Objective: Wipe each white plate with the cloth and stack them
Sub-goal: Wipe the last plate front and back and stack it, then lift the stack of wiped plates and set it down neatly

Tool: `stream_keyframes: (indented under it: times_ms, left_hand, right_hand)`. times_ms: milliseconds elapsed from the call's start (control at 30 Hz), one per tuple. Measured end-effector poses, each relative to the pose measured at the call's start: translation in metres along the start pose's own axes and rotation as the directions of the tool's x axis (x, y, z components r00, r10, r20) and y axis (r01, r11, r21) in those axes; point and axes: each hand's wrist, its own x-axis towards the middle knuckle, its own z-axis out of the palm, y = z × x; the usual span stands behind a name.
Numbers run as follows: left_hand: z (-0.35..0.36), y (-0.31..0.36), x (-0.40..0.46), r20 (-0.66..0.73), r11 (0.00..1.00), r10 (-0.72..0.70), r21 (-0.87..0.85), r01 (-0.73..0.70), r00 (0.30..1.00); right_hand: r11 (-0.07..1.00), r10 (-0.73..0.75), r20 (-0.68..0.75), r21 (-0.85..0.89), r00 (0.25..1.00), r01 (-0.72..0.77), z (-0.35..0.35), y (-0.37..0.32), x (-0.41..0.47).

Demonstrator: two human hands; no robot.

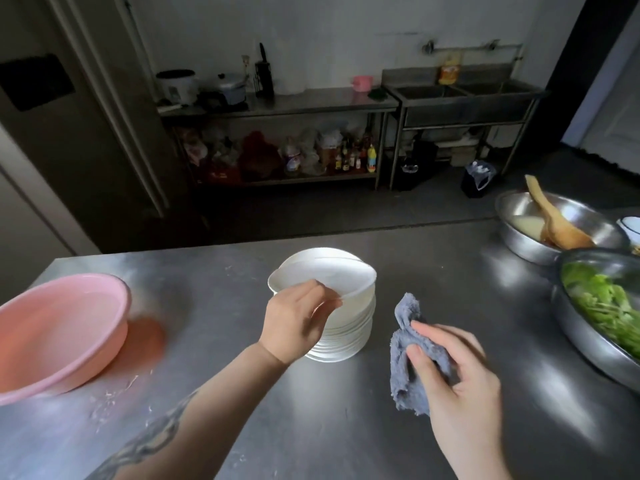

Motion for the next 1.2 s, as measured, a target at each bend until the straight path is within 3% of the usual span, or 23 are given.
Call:
stream_keyframes:
  times_ms: [200, 467, 1200]
  left_hand:
    - [0.007, -0.003, -0.013, 0.167, 0.968, -0.19, -0.132, 0.213, 0.967]
    - [0.016, -0.003, -0.022, 0.247, 0.907, -0.356, -0.14, 0.397, 0.901]
    - [0.008, 0.005, -0.016, 0.35, 0.872, -0.426, -0.085, 0.482, 0.834]
  right_hand:
    - [1.0, 0.003, 0.031, -0.018, 1.0, -0.003, 0.002, 0.005, -0.003]
    - [1.0, 0.006, 0.041, -0.007, 0.999, -0.005, -0.001, 0.012, -0.008]
    - [1.0, -0.013, 0.074, -0.018, 0.997, 0.014, 0.004, 0.019, -0.014]
